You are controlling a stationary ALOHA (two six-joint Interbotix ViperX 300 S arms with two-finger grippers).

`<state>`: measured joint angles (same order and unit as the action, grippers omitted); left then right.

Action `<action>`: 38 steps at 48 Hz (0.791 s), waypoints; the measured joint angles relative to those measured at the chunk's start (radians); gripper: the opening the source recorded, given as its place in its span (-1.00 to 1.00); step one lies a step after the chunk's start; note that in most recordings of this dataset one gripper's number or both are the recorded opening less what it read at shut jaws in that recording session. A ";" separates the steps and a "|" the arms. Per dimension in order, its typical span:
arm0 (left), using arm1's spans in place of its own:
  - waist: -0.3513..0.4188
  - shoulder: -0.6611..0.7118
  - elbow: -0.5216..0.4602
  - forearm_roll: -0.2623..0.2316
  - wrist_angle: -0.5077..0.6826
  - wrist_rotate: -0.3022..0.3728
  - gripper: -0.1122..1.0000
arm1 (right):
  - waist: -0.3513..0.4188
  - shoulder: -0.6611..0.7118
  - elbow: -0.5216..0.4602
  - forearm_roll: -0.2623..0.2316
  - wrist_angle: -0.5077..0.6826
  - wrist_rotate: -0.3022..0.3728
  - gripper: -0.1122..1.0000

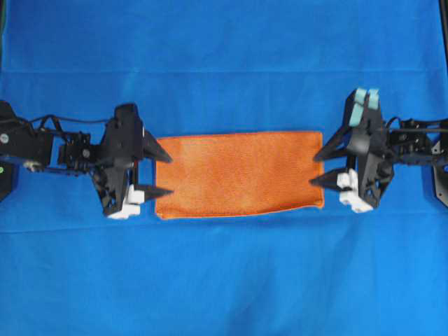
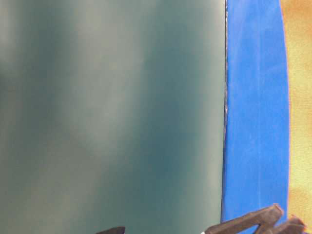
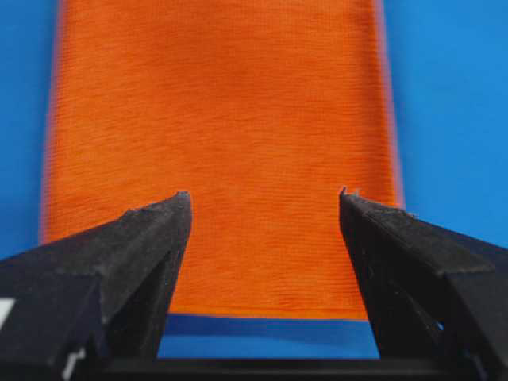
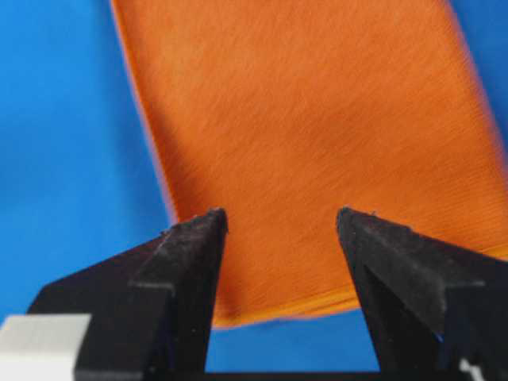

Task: Fold the orange towel.
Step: 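Open both grippers and move them to the folded edge corners, then grasp the folded towel's left and right corners with both grippers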

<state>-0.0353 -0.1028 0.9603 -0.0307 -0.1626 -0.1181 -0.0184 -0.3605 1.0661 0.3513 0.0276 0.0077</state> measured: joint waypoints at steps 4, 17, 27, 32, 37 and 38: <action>0.034 -0.002 0.000 0.000 0.025 0.006 0.42 | -0.052 -0.011 0.003 -0.020 0.002 -0.002 0.31; 0.098 0.008 -0.021 0.000 0.067 0.081 0.42 | -0.156 0.026 0.003 -0.091 0.014 -0.006 0.31; 0.133 0.072 -0.040 0.000 0.067 0.107 0.42 | -0.202 0.120 -0.003 -0.121 0.008 -0.006 0.31; 0.155 0.106 -0.048 -0.002 0.067 0.109 0.42 | -0.224 0.167 -0.011 -0.135 -0.005 -0.006 0.31; 0.173 0.130 -0.049 -0.002 0.066 0.109 0.42 | -0.235 0.213 -0.020 -0.146 -0.015 -0.006 0.31; 0.175 0.132 -0.049 0.000 0.067 0.107 0.42 | -0.235 0.221 -0.020 -0.147 -0.015 -0.005 0.31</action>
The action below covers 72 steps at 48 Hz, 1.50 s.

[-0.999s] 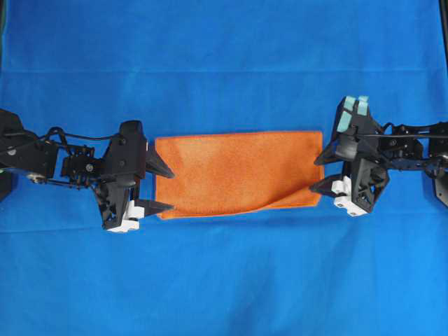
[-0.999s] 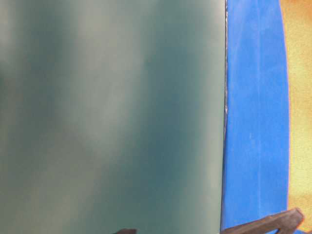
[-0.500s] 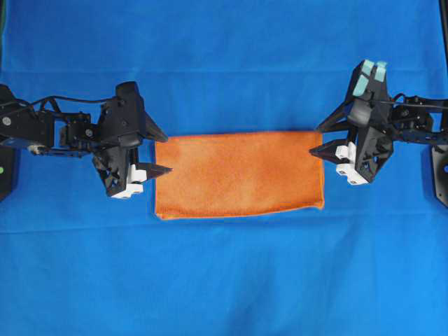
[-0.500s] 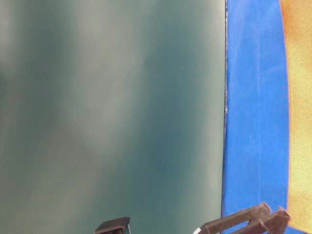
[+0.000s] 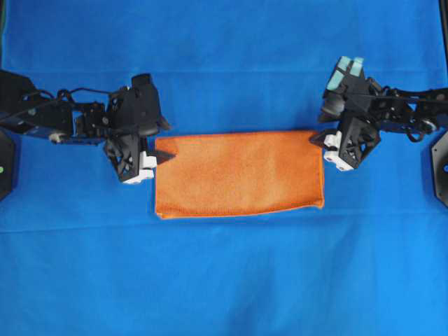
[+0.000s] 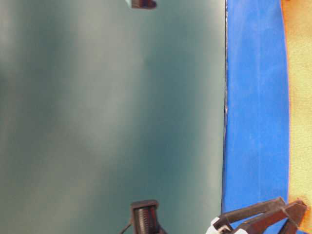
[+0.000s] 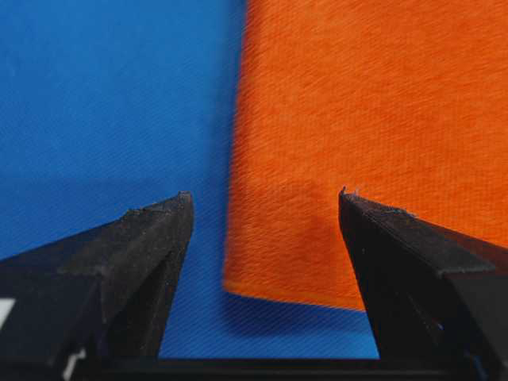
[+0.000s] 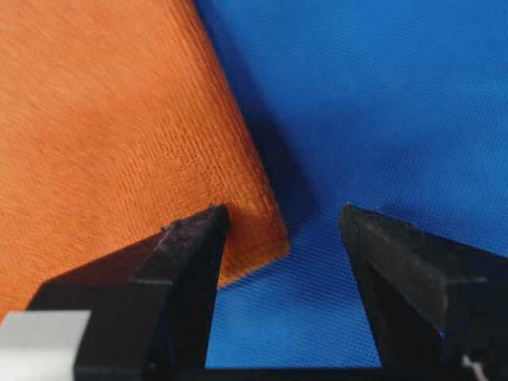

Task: Fold the orange towel.
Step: 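Grasp the folded towel's left and right corners with both grippers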

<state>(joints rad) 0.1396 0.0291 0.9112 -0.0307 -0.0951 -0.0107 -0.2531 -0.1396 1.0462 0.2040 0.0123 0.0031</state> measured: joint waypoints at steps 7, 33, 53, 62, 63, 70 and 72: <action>0.011 0.009 0.002 0.000 0.005 0.002 0.40 | 0.000 0.029 -0.008 -0.003 -0.003 -0.002 0.30; 0.011 0.017 -0.015 0.000 0.089 -0.002 -0.75 | 0.037 0.029 -0.008 -0.005 -0.003 -0.002 -0.74; 0.021 -0.020 -0.043 0.000 0.161 -0.003 -0.75 | 0.037 -0.037 -0.011 -0.003 0.026 0.008 -0.74; 0.020 -0.149 -0.077 0.000 0.308 -0.017 -0.75 | 0.037 -0.198 -0.026 -0.003 0.121 0.008 -0.74; 0.021 -0.163 -0.080 0.000 0.321 -0.018 -0.75 | 0.037 -0.218 -0.028 -0.003 0.132 0.008 -0.74; 0.021 -0.258 -0.084 0.000 0.383 -0.031 -0.75 | 0.041 -0.325 -0.029 -0.003 0.179 0.009 -0.74; 0.021 -0.282 -0.083 0.000 0.388 -0.034 -0.75 | 0.046 -0.350 -0.028 -0.003 0.184 0.009 -0.74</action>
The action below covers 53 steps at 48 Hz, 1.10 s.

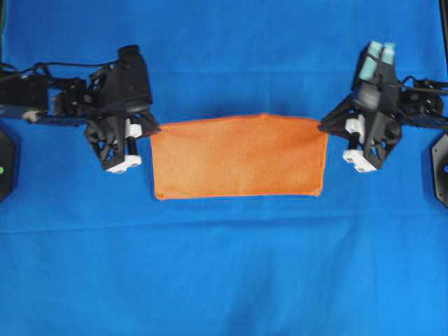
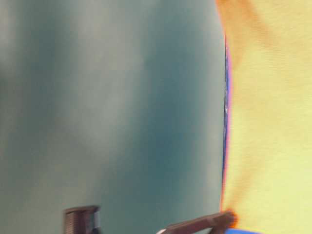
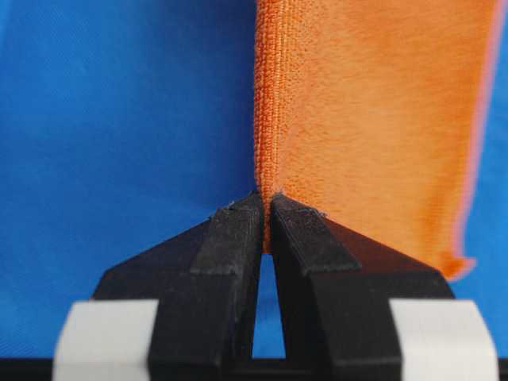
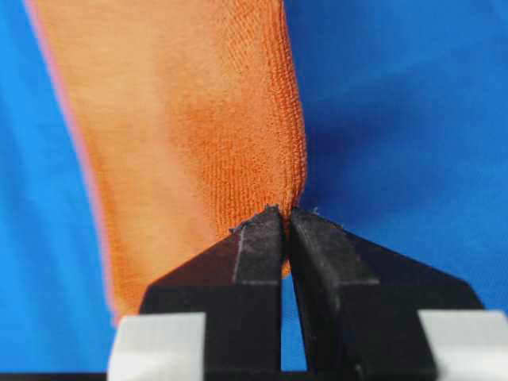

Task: Fold the orange towel.
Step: 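Grasp the folded towel's left and right corners with both grippers, then lift the towel and swing it to a vertical orientation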

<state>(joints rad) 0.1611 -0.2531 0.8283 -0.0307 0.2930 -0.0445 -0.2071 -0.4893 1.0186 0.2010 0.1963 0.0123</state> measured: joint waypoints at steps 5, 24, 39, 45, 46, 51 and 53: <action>-0.002 -0.041 0.006 0.000 0.005 -0.008 -0.75 | 0.011 -0.046 0.002 -0.002 0.005 0.000 -0.74; -0.031 -0.061 0.021 0.000 -0.032 -0.048 -0.75 | 0.012 -0.060 0.006 0.000 -0.031 0.000 -0.74; -0.202 -0.028 -0.009 0.000 -0.249 -0.035 -0.75 | -0.153 0.009 -0.020 -0.035 -0.092 -0.009 -0.74; -0.264 0.023 -0.061 0.000 -0.307 -0.028 -0.75 | -0.230 0.055 -0.048 -0.078 -0.120 -0.009 -0.74; -0.273 0.037 -0.077 0.000 -0.311 -0.026 -0.75 | -0.239 0.063 -0.055 -0.084 -0.124 -0.011 -0.74; -0.290 0.092 -0.143 0.003 -0.321 -0.006 -0.75 | -0.281 0.109 -0.089 -0.114 -0.153 -0.012 -0.74; -0.295 0.114 -0.173 0.003 -0.322 0.014 -0.75 | -0.295 0.129 -0.106 -0.126 -0.161 -0.014 -0.74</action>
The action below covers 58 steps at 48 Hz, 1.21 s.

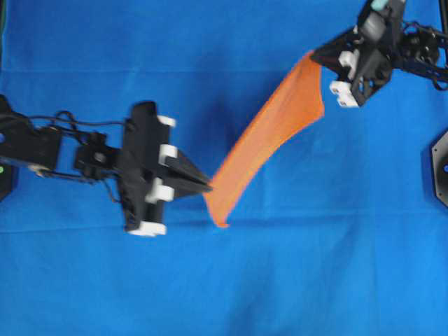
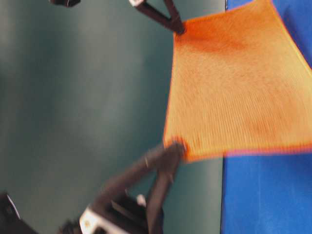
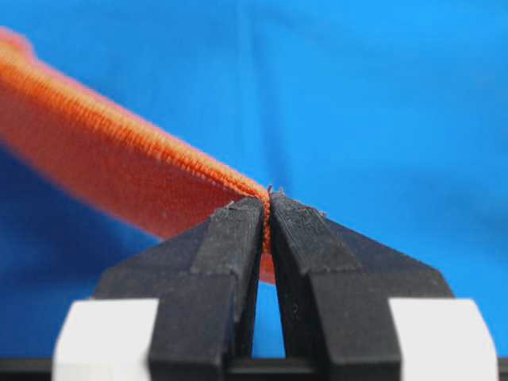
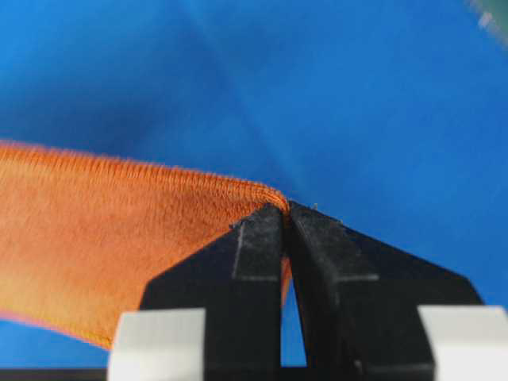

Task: Fold the orange towel.
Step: 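Lift the towel and swing it to a vertical orientation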

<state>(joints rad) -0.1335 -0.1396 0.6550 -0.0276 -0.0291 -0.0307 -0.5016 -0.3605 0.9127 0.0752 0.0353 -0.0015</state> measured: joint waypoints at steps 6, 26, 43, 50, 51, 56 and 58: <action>-0.012 0.066 -0.081 0.000 0.000 0.107 -0.75 | -0.020 0.063 -0.058 -0.034 -0.015 -0.002 -0.74; -0.012 0.175 -0.201 0.002 0.008 0.227 -0.75 | -0.026 0.187 -0.210 -0.118 -0.018 -0.003 -0.74; -0.011 0.336 -0.385 0.002 -0.014 0.262 -0.75 | -0.060 0.094 -0.137 -0.130 -0.002 -0.005 -0.74; -0.006 0.431 -0.483 0.002 -0.012 0.262 -0.75 | -0.077 0.037 -0.091 -0.130 0.044 -0.003 -0.74; -0.006 0.440 -0.494 0.002 -0.014 0.262 -0.75 | -0.078 0.034 -0.087 -0.130 0.052 -0.005 -0.74; -0.006 0.474 -0.523 0.002 -0.012 0.262 -0.75 | -0.083 0.029 -0.081 -0.130 0.081 -0.005 -0.74; -0.006 0.480 -0.525 0.002 -0.009 0.259 -0.75 | -0.084 0.035 -0.081 -0.130 0.086 -0.005 -0.74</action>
<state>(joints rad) -0.1396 0.3405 0.1304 -0.0261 -0.0383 0.2286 -0.5860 -0.3252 0.8314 -0.0552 0.1212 -0.0061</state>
